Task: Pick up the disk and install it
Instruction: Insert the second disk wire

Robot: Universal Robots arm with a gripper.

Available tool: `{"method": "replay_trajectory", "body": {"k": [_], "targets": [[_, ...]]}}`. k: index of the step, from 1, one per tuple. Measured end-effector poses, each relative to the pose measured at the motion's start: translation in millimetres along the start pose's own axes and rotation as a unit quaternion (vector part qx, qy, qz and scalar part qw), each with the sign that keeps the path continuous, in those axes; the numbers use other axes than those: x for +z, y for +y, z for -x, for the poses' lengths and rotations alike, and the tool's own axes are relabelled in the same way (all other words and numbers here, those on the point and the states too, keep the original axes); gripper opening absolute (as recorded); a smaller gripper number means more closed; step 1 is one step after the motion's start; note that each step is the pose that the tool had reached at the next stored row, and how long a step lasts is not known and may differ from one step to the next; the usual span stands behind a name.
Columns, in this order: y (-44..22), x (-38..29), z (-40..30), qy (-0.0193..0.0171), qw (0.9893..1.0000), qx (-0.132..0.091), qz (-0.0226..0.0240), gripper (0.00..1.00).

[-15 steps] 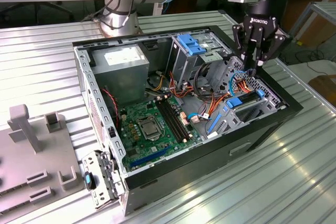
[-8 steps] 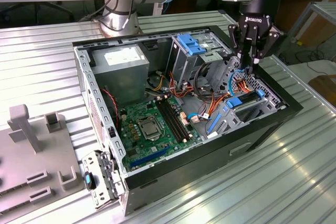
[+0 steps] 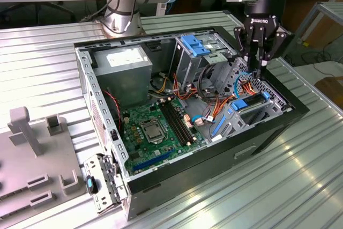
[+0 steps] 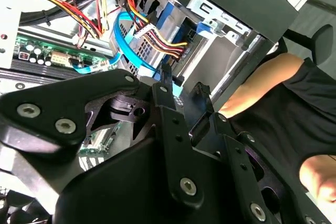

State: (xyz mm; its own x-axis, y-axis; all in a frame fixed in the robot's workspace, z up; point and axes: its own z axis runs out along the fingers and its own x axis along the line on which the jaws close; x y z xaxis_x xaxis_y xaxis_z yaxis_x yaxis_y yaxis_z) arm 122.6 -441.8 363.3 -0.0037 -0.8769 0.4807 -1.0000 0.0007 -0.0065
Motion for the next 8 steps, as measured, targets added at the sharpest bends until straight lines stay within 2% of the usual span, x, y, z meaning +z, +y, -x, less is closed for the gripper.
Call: {"method": "replay_trajectory", "body": {"k": [3,4,5,6,8], "targets": [[0.0,0.3,0.2,0.0012,1.0,0.0,0.0,0.35],[0.0,0.3,0.2,0.0019,1.0,0.0,0.0,0.28],[0.0,0.4,0.2,0.0024,1.0,0.0,0.0,0.28],[0.0,0.5,0.3,0.0033,1.0,0.0,0.0,0.16],[0.0,0.6,0.4,0.0047,1.0,0.0,0.0,0.16]]}}
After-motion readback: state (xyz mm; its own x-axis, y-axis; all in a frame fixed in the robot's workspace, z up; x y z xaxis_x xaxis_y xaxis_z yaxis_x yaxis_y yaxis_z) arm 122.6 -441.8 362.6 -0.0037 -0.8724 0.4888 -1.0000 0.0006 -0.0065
